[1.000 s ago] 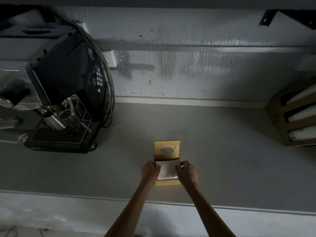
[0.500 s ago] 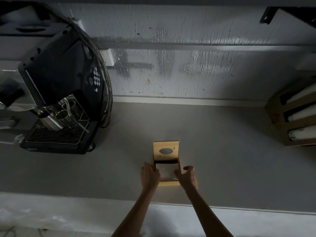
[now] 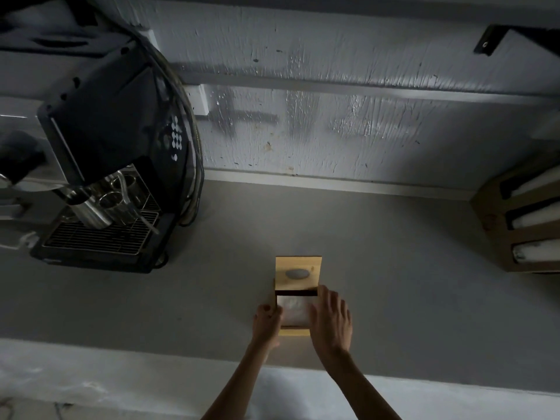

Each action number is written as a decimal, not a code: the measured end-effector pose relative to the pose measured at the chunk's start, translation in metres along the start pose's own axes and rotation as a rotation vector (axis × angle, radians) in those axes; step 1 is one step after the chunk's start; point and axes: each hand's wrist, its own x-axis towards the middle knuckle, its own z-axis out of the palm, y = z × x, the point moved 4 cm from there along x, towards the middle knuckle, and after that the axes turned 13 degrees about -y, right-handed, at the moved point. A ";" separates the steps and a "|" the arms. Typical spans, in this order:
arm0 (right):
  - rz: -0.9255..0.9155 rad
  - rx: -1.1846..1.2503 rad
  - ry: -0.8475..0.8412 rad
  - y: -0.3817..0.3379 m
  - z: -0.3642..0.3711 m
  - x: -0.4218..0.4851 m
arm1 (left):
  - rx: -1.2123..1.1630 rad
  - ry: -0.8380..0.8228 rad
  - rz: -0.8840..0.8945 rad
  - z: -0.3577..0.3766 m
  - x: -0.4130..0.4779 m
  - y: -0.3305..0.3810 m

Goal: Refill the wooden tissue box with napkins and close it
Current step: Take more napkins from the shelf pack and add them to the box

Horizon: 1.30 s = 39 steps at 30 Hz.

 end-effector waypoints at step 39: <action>-0.037 -0.468 -1.098 -0.061 0.029 0.088 | -0.288 0.083 0.042 0.012 0.020 -0.037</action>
